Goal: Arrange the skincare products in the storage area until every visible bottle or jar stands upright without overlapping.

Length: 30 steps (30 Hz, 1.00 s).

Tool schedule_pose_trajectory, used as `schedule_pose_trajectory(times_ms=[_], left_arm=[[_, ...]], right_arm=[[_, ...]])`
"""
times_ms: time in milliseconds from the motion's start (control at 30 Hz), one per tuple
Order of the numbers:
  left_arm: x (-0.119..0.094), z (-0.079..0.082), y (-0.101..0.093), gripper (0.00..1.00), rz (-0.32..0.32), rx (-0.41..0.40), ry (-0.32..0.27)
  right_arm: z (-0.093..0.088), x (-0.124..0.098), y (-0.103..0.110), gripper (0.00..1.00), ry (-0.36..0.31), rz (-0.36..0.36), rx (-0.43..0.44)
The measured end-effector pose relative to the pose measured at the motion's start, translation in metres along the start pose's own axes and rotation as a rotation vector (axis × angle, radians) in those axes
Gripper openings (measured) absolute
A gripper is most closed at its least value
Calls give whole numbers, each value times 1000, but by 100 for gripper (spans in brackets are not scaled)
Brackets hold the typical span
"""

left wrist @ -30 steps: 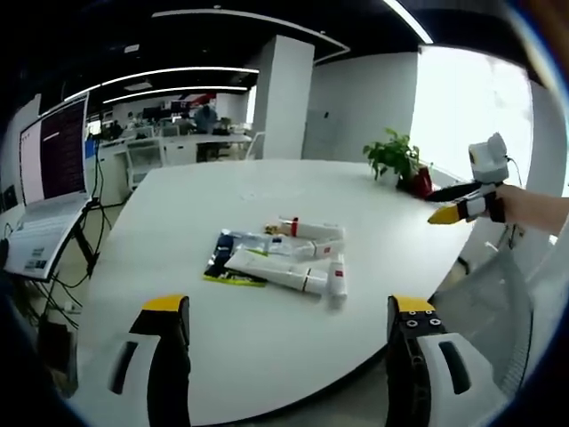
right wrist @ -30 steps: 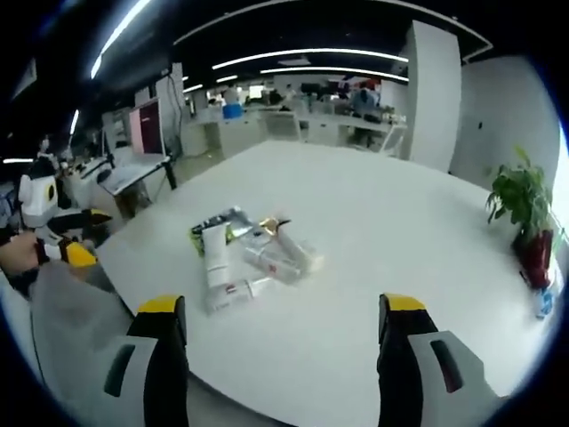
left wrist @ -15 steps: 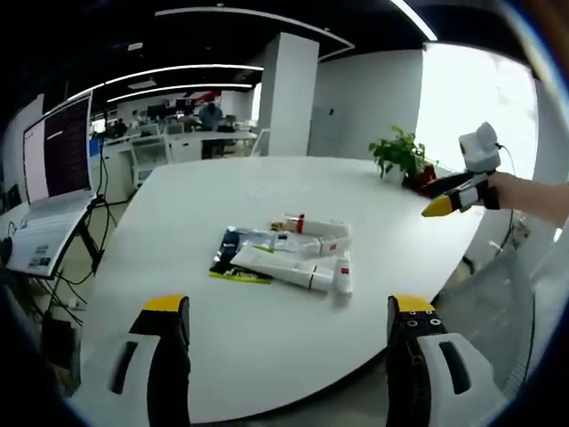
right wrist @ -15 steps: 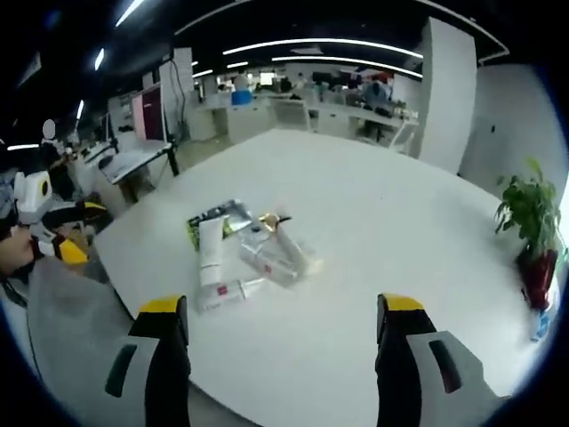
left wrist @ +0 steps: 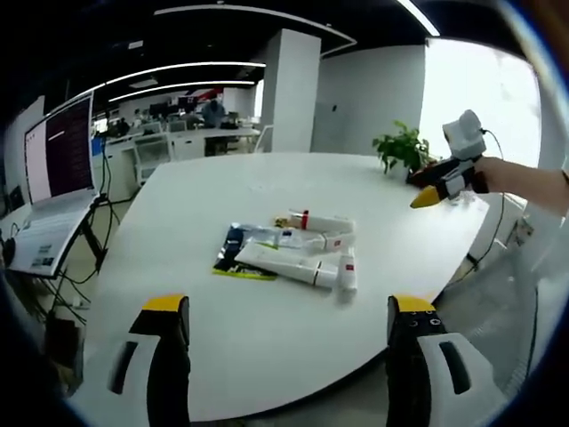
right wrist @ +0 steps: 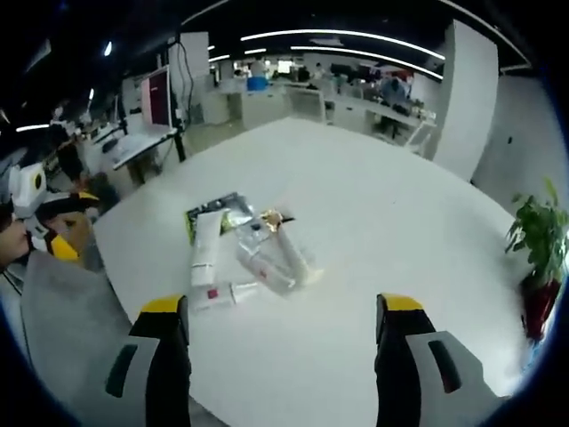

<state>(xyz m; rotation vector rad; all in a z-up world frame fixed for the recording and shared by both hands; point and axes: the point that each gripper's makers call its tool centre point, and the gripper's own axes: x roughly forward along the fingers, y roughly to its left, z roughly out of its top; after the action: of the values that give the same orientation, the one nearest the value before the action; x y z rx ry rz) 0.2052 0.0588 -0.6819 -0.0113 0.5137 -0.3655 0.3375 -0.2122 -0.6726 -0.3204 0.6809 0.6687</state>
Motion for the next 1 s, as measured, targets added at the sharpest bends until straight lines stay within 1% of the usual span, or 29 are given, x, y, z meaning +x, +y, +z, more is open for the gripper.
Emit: schedule_pose_trajectory(times_ms=[167,333,500,633,800,1000], left_arm=[[0,-1,-1,85,-5,3,7],[0,-1,-2,86,-6,1,10],[1,-2,-1,85,-8,-4,16],[1,-4,-2,85,-15,-1,25],[2,-6,-2,85,-17,-4,34],[3,-5,3,85,-2,-23,22]], right_arm=[[2,14,-6,85,25,23,-20],[6,22,-9,84,39,35,-32],[11,38,-15,83,53,59,-33],[11,47,-18,83,62,59,-30],[9,55,-15,82,85,77,-36],[8,67,-19,80,106,85,-33]])
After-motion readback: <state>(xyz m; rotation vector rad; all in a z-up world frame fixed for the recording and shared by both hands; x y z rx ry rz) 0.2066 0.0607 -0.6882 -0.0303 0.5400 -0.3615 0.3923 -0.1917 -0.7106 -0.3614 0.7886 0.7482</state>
